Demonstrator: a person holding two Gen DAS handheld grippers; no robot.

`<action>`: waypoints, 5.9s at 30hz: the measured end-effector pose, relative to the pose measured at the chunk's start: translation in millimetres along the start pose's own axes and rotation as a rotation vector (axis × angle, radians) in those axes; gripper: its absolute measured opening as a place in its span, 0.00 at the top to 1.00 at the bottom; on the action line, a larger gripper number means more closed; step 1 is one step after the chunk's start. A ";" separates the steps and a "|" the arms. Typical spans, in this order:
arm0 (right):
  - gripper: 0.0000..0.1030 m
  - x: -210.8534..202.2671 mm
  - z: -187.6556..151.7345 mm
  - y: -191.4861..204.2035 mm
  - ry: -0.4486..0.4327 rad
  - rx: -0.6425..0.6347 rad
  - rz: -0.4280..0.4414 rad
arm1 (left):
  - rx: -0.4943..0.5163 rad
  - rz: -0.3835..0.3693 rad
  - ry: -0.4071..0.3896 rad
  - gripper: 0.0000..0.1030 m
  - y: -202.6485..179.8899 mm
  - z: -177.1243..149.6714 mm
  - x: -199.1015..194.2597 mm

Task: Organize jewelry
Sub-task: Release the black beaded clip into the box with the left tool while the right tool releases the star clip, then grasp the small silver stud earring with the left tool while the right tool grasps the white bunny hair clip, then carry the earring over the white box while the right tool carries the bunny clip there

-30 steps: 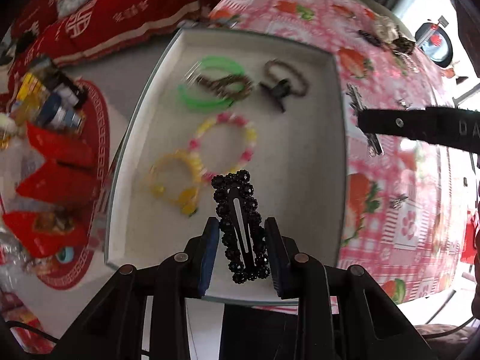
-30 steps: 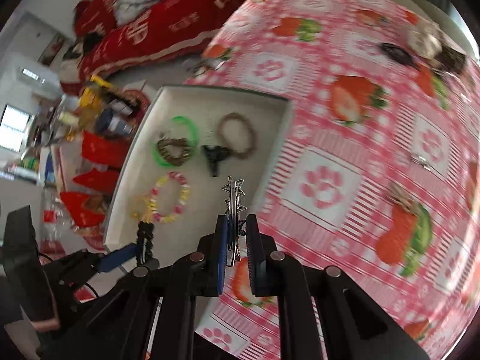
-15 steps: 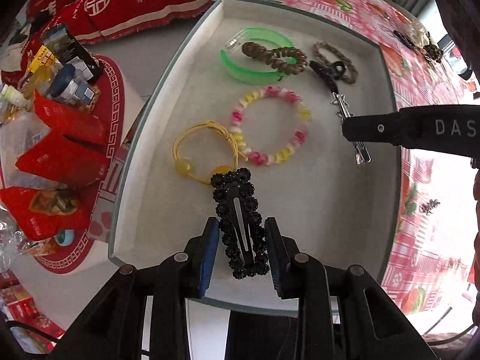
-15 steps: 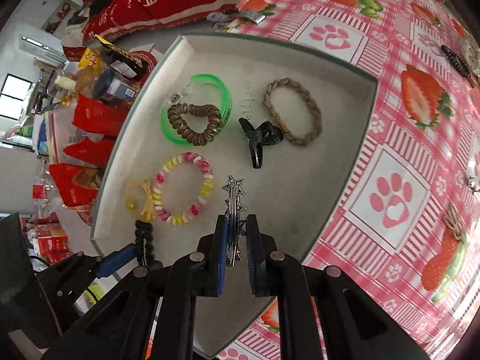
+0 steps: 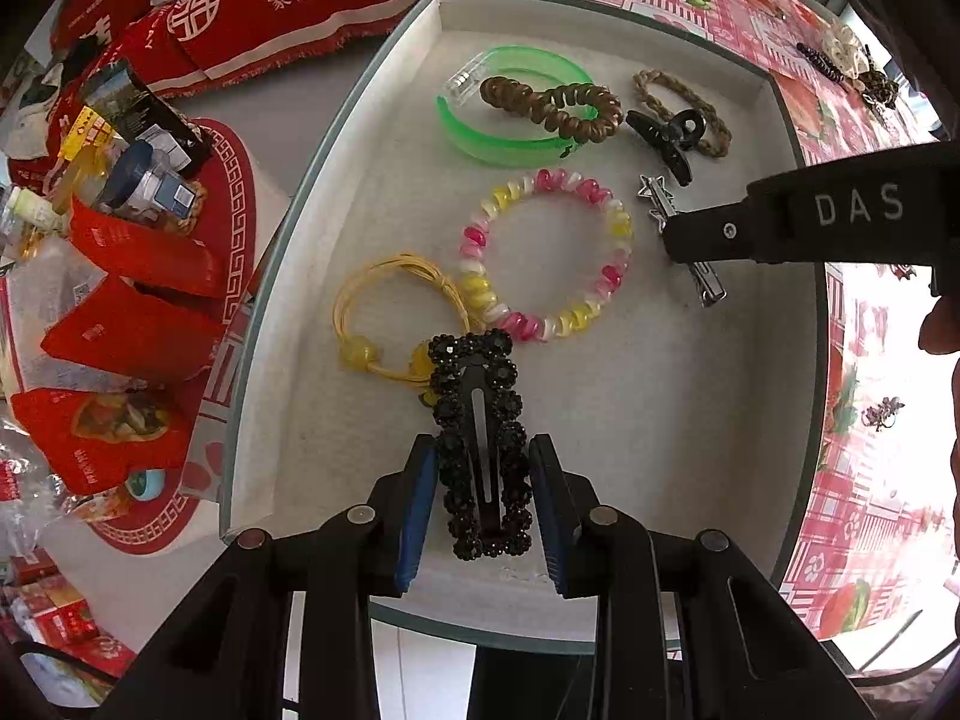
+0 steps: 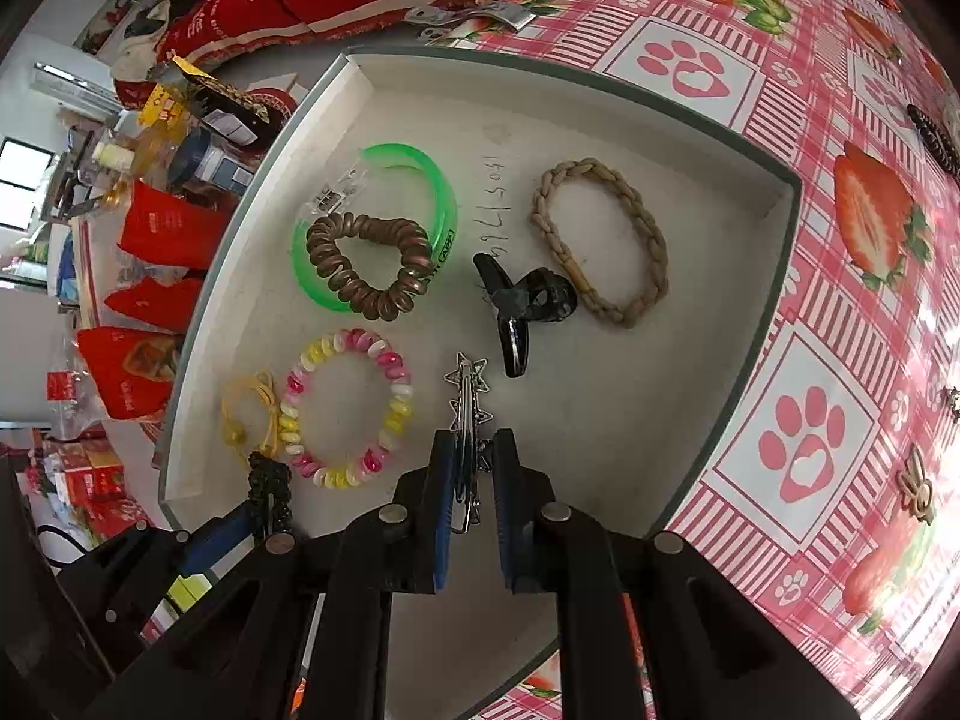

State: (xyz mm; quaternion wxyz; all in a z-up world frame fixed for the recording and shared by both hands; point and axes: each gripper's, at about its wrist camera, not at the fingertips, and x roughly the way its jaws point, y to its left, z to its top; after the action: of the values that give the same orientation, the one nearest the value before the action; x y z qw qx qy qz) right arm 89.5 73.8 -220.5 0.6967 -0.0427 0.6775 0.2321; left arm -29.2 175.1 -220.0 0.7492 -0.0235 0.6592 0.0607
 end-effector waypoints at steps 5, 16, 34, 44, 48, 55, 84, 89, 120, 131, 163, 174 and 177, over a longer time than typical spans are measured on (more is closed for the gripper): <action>0.83 -0.4 3.8 -0.7 0.000 0.012 0.018 | 0.002 0.015 0.001 0.63 -0.6 2.1 -4.0; 0.59 -41.7 1.6 -8.1 -0.091 0.058 0.089 | 0.040 0.030 0.001 0.63 -6.9 6.5 -13.3; 0.39 -100.3 -70.4 -102.7 -0.179 0.291 -0.022 | 0.105 0.036 -0.080 0.00 -28.6 21.1 -42.4; 0.36 -114.7 -118.8 -184.8 -0.162 0.397 -0.107 | 0.171 0.007 -0.123 0.00 -87.5 27.9 -71.8; 0.36 -121.0 -125.5 -213.0 -0.159 0.398 -0.108 | 0.192 0.017 -0.139 0.00 -122.5 25.3 -79.3; 0.36 -128.5 -119.6 -235.0 -0.160 0.279 -0.084 | 0.173 -0.002 -0.116 0.00 -178.3 11.0 -76.9; 0.41 -76.7 -64.7 -219.2 -0.030 -0.123 -0.068 | 0.251 -0.044 -0.072 0.30 -255.8 -19.3 -9.2; 0.46 -70.8 -57.6 -209.3 -0.045 -0.167 -0.090 | 0.271 -0.067 -0.065 0.36 -262.3 -18.7 0.6; 0.91 -100.6 -71.9 -221.1 -0.105 -0.013 -0.067 | 0.062 -0.228 -0.051 0.82 -217.1 -0.2 -41.5; 0.91 -117.3 -87.7 -220.3 -0.118 0.066 -0.011 | 0.036 -0.222 -0.128 0.82 -199.4 5.2 -69.2; 0.91 -85.9 -32.1 -29.7 -0.107 -0.105 0.038 | -0.045 -0.136 -0.106 0.82 -40.1 -9.9 -34.2; 0.91 -43.7 -17.0 -13.4 -0.009 -0.092 -0.009 | -0.044 -0.109 -0.091 0.82 -35.2 -10.7 -15.5; 0.91 -34.5 -12.8 -15.6 0.009 -0.062 -0.020 | -0.041 -0.100 -0.088 0.82 -33.9 -11.4 -12.0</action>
State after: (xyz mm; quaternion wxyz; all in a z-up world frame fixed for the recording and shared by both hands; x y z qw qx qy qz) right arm 84.5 46.0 -192.3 0.6941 -0.0723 0.6727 0.2459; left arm -37.8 139.4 -211.2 0.7789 -0.0693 0.6221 0.0375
